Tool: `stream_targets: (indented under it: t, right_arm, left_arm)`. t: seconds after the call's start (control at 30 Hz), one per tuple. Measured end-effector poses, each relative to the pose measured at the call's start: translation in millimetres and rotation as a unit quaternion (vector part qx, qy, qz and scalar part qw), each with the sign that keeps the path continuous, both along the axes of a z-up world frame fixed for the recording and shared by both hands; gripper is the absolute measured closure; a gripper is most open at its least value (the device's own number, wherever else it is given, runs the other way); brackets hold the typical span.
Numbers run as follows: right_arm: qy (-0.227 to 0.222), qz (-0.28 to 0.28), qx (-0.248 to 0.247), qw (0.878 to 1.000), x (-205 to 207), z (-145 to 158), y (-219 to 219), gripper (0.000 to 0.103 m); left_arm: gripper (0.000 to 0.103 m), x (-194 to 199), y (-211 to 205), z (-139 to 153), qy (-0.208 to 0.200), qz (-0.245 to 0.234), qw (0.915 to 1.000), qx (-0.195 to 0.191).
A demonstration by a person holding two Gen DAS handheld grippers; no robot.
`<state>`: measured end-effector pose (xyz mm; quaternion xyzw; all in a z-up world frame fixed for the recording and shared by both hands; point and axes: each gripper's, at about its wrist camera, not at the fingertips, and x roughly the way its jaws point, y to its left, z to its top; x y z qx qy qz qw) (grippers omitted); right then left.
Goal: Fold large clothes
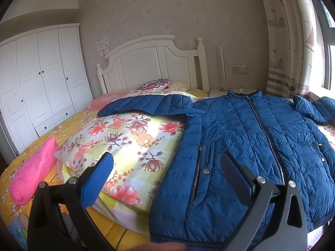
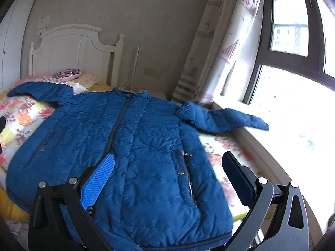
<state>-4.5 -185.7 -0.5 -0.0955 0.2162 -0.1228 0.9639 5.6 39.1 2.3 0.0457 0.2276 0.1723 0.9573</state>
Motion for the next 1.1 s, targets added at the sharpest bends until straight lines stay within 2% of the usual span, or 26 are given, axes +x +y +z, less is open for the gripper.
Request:
stream_targets:
  t: [0.17, 0.37, 0.67, 0.93, 1.1]
  right_arm:
    - [-0.006, -0.047, -0.059, 0.997, 2, -3, 3, 0.004]
    - [0.013, -0.049, -0.059, 0.997, 9, -8, 0, 0.004]
    - [0.018, -0.044, -0.051, 0.998, 10, -10, -1, 0.004]
    - [0.024, 0.022, -0.017, 0.999, 7, -10, 9, 0.004]
    - [0.052, 0.079, 0.068, 0.993, 10, -11, 0, 0.004]
  left_arm:
    - [0.002, -2, -2, -3, 0.002, -0.006, 1.0000, 0.001]
    - [0.002, 0, -4, -4, 0.009, -0.009, 0.9999, 0.000]
    - [0.002, 1, -5, -2, 0.011, -0.012, 0.9999, 0.001]
    - [0.002, 0, -6, -2, 0.014, -0.016, 0.9998, 0.002]
    - [0.002, 2, -4, -2, 0.017, -0.016, 0.9997, 0.000]
